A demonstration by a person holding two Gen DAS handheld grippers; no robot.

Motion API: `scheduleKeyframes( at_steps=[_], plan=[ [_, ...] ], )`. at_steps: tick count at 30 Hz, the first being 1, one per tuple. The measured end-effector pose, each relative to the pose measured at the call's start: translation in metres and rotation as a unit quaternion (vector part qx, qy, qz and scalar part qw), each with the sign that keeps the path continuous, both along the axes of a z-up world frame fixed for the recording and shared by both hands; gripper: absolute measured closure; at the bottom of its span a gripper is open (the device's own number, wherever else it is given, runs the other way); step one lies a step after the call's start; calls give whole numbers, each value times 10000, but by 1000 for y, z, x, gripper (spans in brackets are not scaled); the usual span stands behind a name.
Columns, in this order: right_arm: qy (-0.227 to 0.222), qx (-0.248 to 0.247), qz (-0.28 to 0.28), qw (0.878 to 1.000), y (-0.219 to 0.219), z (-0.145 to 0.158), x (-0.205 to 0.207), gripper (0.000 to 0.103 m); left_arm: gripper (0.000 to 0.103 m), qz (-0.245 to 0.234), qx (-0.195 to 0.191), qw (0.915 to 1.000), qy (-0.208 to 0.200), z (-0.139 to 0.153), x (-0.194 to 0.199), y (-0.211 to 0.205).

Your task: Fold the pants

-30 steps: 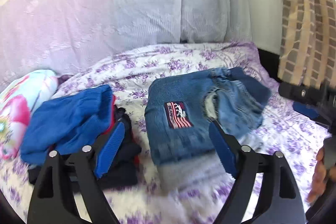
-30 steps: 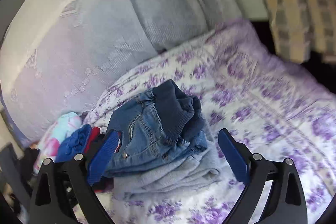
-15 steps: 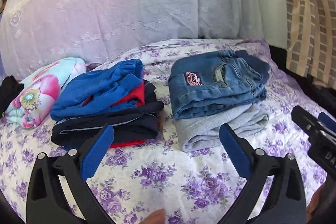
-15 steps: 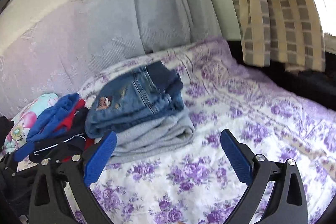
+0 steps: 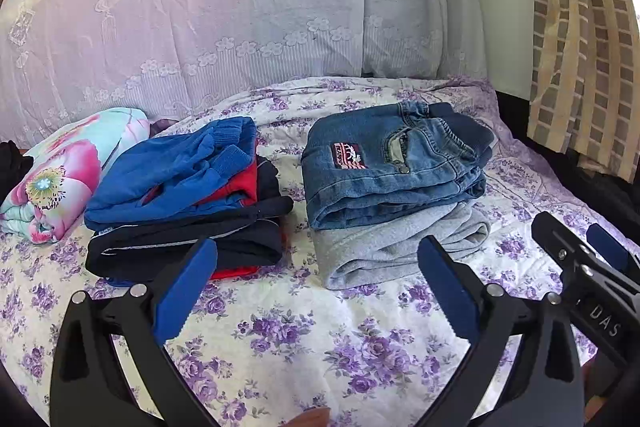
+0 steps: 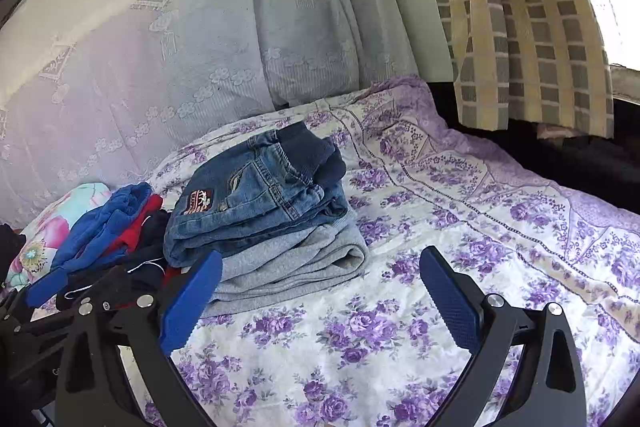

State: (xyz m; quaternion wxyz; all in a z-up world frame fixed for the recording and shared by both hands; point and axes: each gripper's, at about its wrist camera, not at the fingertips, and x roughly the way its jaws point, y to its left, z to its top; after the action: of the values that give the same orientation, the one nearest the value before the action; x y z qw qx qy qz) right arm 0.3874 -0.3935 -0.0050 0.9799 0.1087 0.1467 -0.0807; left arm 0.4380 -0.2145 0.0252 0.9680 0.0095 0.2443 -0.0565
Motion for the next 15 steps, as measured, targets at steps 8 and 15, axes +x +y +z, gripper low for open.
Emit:
scheduleKeyframes(
  at_steps=[8,15],
  plan=[
    [-6,-75,-23,10000,0,1,-2,3,5,-21,-82,9999,95,0,1,2],
    [-32,-75,-16,10000,1,2,-3,3,5,33,-79,10000,-39,2,-3,2]
  ],
)
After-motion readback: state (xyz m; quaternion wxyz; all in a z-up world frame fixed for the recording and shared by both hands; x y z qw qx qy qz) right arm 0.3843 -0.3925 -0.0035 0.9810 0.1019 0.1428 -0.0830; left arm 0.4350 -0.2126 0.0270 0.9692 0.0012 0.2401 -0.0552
